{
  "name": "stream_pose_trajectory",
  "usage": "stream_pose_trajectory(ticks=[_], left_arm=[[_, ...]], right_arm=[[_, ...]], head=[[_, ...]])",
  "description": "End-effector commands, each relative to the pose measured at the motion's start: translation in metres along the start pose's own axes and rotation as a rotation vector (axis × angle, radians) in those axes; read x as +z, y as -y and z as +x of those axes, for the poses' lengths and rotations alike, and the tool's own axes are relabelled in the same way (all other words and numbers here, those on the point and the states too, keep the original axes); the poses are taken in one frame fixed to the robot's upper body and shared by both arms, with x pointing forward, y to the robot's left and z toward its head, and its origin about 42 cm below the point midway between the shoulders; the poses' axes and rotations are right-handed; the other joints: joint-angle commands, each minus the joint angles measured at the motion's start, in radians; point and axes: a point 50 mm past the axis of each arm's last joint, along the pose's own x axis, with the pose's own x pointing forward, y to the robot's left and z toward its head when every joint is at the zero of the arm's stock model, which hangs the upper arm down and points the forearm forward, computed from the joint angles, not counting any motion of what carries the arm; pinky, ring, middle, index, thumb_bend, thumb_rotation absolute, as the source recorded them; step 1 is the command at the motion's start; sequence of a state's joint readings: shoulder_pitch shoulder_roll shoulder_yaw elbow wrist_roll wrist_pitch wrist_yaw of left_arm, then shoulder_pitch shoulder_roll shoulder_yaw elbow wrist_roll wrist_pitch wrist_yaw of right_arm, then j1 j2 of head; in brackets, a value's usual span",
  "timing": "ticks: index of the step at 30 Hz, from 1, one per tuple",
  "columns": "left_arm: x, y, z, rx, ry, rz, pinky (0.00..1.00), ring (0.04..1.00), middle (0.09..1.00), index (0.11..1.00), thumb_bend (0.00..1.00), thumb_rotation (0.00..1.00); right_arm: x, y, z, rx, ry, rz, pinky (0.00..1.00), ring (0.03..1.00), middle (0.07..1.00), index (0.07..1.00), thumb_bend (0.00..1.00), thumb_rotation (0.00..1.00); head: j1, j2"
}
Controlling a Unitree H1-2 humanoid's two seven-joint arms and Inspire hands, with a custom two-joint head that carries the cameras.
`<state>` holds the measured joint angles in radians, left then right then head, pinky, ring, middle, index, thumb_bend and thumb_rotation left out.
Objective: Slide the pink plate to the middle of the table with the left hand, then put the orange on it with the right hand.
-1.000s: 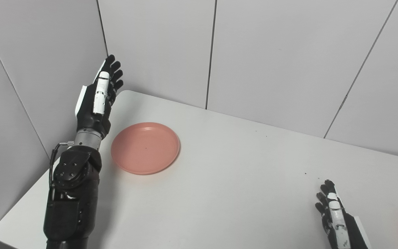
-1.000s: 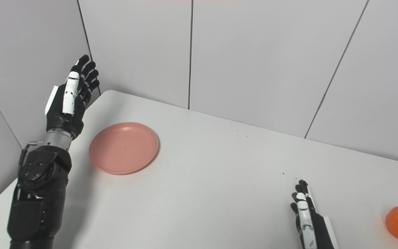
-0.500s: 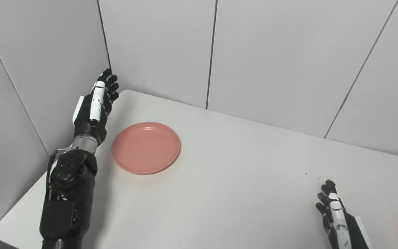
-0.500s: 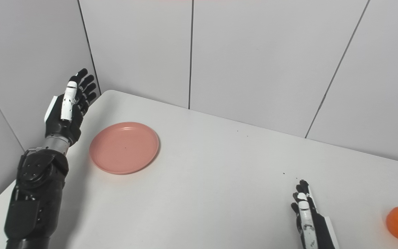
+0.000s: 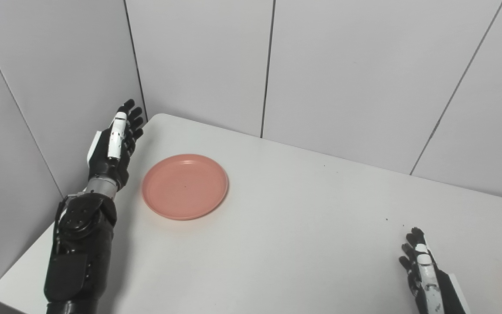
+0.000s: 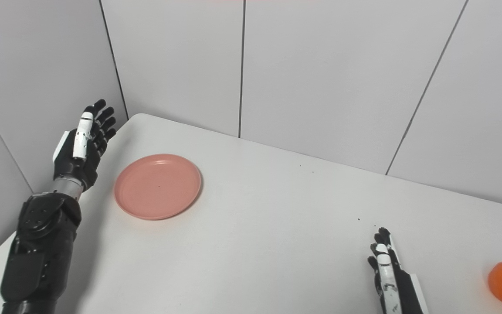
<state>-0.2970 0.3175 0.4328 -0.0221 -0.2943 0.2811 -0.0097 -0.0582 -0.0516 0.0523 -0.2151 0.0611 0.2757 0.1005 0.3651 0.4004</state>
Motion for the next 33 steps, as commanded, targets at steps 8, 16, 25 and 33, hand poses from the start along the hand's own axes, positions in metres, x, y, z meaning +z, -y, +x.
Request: stream_pose_trajectory(ticks=[8,16,25,33], left_arm=[[-0.002,-0.015,0.004,0.009,0.039,-0.021,0.99,0.971,0.958,0.949,0.3,1.0],[-0.014,-0.016,0.002,0.008,0.015,-0.039,0.98,0.968,0.958,0.938,0.29,1.0],[-0.029,-0.025,0.006,-0.012,-0.011,-0.05,1.0,0.984,0.974,0.957,0.29,1.0],[-0.042,-0.027,0.007,-0.002,-0.053,-0.042,1.0,0.97,0.967,0.956,0.3,1.0]], right_arm=[[0.009,0.002,0.004,0.004,0.041,-0.008,1.0,1.0,1.0,1.0,0.18,1.0],[0.01,0.002,0.003,-0.001,0.036,-0.013,1.0,0.996,1.0,1.0,0.19,1.0],[0.01,0.002,0.003,0.002,0.04,-0.013,1.0,0.994,1.0,1.0,0.18,1.0],[0.01,0.002,0.003,0.004,0.035,-0.01,1.0,0.996,1.0,1.0,0.18,1.0]], head=[[0.002,-0.001],[0.003,0.001],[0.003,0.003],[0.002,0.002]])
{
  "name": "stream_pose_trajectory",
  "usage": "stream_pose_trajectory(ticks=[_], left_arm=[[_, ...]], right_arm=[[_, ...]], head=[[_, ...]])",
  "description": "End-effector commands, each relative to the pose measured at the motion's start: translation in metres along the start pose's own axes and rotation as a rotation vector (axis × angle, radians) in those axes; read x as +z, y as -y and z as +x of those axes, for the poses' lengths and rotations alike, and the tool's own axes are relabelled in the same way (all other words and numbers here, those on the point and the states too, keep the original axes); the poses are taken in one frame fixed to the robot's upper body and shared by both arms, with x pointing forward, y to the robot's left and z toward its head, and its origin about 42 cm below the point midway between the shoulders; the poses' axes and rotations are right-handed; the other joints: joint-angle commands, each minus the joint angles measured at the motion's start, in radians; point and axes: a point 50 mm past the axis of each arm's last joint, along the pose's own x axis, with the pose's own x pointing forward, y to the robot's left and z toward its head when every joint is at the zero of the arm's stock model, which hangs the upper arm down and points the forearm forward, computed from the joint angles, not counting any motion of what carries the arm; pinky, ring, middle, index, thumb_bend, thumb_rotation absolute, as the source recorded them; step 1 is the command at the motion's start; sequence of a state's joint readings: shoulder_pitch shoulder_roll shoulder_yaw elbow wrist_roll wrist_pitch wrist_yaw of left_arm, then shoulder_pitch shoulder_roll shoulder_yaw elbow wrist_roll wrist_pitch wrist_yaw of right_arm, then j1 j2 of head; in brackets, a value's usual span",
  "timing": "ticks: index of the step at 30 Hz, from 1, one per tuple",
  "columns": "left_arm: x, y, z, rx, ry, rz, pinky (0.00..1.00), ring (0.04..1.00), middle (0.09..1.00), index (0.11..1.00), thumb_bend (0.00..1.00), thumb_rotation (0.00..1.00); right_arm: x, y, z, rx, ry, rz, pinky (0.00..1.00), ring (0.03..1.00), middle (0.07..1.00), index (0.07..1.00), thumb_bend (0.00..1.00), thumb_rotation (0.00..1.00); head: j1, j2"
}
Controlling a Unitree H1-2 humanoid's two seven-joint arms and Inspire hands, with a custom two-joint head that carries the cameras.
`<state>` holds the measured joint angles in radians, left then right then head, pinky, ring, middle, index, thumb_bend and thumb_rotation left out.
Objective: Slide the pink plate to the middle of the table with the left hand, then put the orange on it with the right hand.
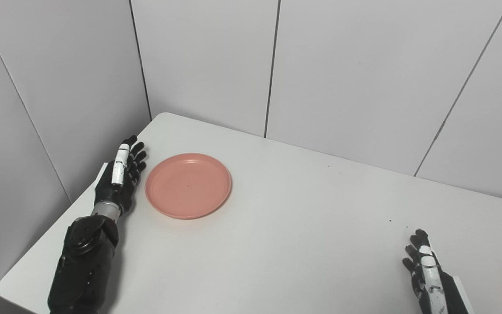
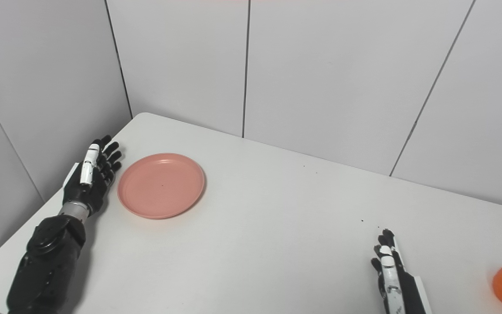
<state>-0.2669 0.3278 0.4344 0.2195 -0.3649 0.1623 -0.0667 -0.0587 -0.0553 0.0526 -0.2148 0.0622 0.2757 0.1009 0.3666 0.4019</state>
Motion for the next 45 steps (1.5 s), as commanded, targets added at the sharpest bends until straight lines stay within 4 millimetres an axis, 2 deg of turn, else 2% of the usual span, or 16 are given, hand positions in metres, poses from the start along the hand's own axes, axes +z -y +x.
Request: stream_pose_trajectory(ticks=[1,18,26,34,45], left_arm=[[0.019,0.001,0.009,-0.017,0.069,0.03,1.0,0.968,0.962,0.952,0.31,1.0],[0.007,0.012,0.011,-0.019,0.034,0.041,0.98,0.969,0.956,0.939,0.3,1.0],[0.0,0.011,0.014,-0.041,0.022,0.046,0.98,0.968,0.954,0.933,0.34,1.0],[-0.009,0.018,0.011,-0.072,0.007,0.048,0.97,0.962,0.958,0.938,0.36,1.0],[-0.01,0.032,0.004,-0.107,-0.022,0.008,0.97,0.954,0.95,0.934,0.37,1.0]], right_arm=[[0.01,0.001,0.003,0.003,0.036,-0.007,1.0,0.996,1.0,1.0,0.19,1.0],[0.009,0.001,0.003,-0.003,0.037,-0.007,1.0,0.994,0.999,1.0,0.19,1.0],[0.009,0.0,0.003,0.001,0.038,0.002,1.0,0.997,1.0,1.0,0.2,1.0],[0.009,0.0,0.003,0.002,0.038,-0.006,1.0,0.996,1.0,1.0,0.19,1.0],[0.008,0.0,0.004,0.01,0.04,-0.006,1.0,0.993,1.0,1.0,0.19,1.0]], head=[[0.0,0.001],[-0.001,0.002],[-0.002,0.003],[-0.003,0.006],[-0.006,0.01]])
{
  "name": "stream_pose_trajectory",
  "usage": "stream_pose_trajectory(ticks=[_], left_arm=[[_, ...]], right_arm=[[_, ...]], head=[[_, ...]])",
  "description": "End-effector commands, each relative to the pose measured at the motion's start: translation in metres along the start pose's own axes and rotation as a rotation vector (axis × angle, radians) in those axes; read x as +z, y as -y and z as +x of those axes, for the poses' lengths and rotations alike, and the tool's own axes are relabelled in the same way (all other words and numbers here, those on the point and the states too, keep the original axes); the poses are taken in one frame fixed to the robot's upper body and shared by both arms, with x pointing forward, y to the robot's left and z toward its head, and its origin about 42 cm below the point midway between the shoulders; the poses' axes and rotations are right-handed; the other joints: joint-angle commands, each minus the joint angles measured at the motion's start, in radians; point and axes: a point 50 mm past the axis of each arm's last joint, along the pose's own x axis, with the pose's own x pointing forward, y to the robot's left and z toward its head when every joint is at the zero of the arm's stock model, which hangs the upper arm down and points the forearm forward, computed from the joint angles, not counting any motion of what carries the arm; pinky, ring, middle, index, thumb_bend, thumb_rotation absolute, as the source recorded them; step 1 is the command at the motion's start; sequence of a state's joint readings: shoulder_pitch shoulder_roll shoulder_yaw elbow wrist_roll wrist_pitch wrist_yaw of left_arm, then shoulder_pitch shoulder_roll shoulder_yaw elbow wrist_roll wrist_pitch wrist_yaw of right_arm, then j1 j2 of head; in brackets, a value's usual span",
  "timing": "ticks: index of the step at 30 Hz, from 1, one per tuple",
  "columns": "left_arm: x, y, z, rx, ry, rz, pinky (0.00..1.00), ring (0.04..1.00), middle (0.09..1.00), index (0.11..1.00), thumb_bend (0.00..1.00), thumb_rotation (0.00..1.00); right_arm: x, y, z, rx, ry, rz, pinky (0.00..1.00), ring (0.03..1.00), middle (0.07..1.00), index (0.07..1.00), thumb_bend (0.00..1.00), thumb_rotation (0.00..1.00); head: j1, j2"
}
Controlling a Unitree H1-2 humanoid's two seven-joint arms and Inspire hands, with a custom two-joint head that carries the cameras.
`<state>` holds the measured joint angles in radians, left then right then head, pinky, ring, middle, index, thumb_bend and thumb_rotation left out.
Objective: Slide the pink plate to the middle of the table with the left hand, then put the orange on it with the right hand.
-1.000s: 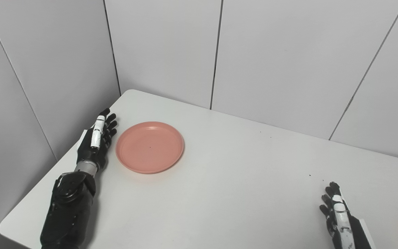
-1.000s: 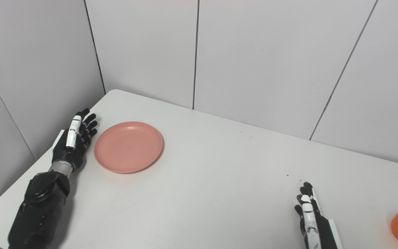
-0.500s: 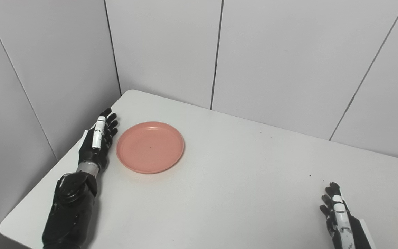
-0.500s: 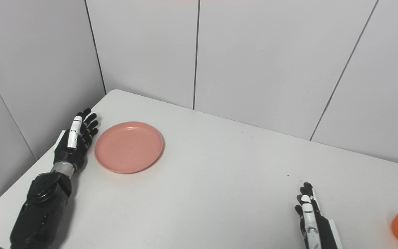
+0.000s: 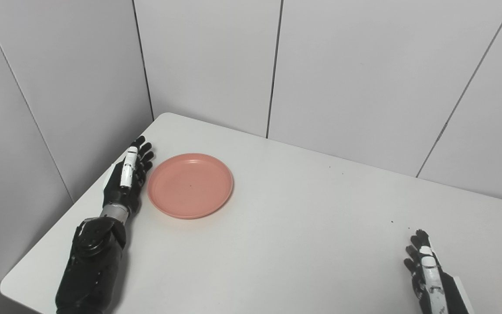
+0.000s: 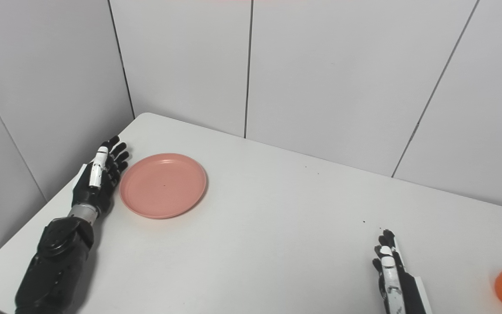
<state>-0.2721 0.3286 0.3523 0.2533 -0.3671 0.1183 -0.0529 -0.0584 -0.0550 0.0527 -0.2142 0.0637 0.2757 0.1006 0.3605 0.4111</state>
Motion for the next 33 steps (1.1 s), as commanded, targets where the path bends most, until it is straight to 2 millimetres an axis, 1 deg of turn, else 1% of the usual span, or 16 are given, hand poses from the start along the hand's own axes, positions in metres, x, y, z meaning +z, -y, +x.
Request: stream_pose_trajectory(ticks=[1,7,11,18,22,28,33], left_arm=[[0.003,0.017,0.0,-0.068,-0.012,-0.019,0.97,0.953,0.949,0.932,0.37,1.0],[0.001,0.028,-0.005,-0.105,-0.043,0.0,0.95,0.947,0.949,0.93,0.36,1.0],[-0.002,0.036,-0.007,-0.123,-0.05,0.004,0.93,0.93,0.932,0.924,0.35,1.0],[-0.007,0.048,-0.009,-0.172,-0.063,-0.019,0.96,0.943,0.942,0.932,0.37,1.0],[-0.01,0.054,-0.01,-0.191,-0.074,-0.021,0.97,0.952,0.952,0.938,0.36,1.0],[-0.013,0.067,-0.012,-0.209,-0.09,-0.013,0.96,0.947,0.949,0.941,0.36,1.0],[-0.016,0.076,-0.013,-0.232,-0.096,-0.016,0.96,0.952,0.953,0.941,0.36,1.0]], right_arm=[[0.008,0.0,0.004,0.011,0.041,-0.008,1.0,0.992,1.0,1.0,0.19,1.0],[0.008,0.0,0.004,0.011,0.042,-0.011,1.0,0.99,0.999,1.0,0.2,1.0],[0.008,-0.001,0.005,0.01,0.041,-0.003,1.0,0.991,1.0,1.0,0.19,1.0],[0.006,-0.001,0.006,0.012,0.041,-0.001,1.0,0.994,1.0,1.0,0.2,1.0],[0.006,-0.001,0.007,0.011,0.038,-0.005,1.0,0.992,0.999,1.0,0.21,1.0],[0.004,-0.002,0.008,0.01,0.036,0.013,1.0,0.993,1.0,1.0,0.22,1.0],[0.004,-0.002,0.007,0.012,0.036,0.013,1.0,0.989,0.997,1.0,0.21,1.0]], head=[[-0.001,0.001],[-0.002,0.001],[-0.005,0.005],[-0.012,0.003],[-0.015,0.002],[-0.019,0.004],[-0.022,0.006]])
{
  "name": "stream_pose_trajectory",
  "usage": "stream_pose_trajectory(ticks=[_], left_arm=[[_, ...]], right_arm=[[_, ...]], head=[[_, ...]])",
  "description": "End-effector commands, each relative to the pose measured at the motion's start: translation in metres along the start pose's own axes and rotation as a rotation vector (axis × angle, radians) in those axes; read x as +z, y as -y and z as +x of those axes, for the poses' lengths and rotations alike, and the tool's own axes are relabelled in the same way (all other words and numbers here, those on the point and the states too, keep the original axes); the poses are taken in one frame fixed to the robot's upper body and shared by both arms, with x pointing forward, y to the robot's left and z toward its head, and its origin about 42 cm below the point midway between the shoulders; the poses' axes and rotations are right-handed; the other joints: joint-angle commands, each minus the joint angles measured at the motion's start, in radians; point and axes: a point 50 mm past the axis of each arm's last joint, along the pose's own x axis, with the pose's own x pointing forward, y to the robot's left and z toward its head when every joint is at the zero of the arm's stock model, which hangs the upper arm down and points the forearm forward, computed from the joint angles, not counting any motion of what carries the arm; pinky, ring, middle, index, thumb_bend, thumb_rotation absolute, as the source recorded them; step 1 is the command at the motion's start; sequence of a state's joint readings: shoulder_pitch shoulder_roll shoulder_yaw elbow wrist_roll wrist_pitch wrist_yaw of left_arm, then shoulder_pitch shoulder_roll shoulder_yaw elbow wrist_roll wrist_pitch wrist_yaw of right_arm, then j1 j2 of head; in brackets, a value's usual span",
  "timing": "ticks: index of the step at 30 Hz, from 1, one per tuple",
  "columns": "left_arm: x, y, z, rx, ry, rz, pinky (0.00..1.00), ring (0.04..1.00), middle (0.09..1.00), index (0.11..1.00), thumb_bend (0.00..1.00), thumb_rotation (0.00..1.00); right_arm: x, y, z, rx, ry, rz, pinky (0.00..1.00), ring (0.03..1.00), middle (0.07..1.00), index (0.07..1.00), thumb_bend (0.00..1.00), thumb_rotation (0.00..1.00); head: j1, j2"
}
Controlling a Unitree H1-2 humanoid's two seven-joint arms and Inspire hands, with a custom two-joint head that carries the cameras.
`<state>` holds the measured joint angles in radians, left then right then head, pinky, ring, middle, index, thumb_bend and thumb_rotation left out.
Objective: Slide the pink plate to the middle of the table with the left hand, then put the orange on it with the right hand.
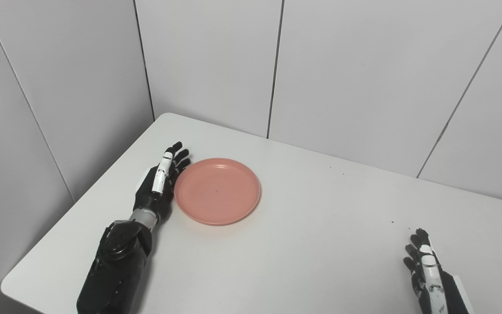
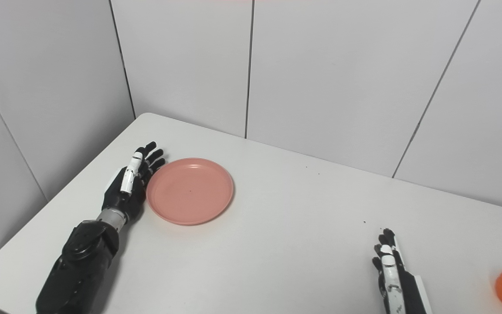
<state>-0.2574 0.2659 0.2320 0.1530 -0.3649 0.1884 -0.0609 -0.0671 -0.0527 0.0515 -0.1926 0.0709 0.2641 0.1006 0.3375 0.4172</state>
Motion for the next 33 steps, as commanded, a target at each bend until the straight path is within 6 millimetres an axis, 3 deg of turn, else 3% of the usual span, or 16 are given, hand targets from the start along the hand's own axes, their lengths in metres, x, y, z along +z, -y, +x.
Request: stream_pose_trajectory(ticks=[1,25,33], left_arm=[[-0.006,0.02,0.001,-0.08,-0.044,-0.007,0.96,0.95,0.951,0.939,0.35,1.0],[-0.001,0.06,0.002,-0.15,-0.064,0.034,0.93,0.931,0.929,0.919,0.36,1.0],[-0.006,0.063,0.003,-0.174,-0.072,0.06,0.93,0.926,0.925,0.915,0.37,1.0]], right_arm=[[0.006,-0.002,0.004,0.012,0.036,0.009,1.0,0.993,0.999,1.0,0.21,1.0],[0.007,-0.006,0.003,0.014,0.034,-0.004,1.0,0.988,0.997,1.0,0.22,1.0],[0.006,-0.009,0.004,0.012,0.026,0.02,1.0,0.993,1.0,1.0,0.25,1.0]], head=[[0.0,0.001],[-0.027,0.023],[-0.046,0.032]])
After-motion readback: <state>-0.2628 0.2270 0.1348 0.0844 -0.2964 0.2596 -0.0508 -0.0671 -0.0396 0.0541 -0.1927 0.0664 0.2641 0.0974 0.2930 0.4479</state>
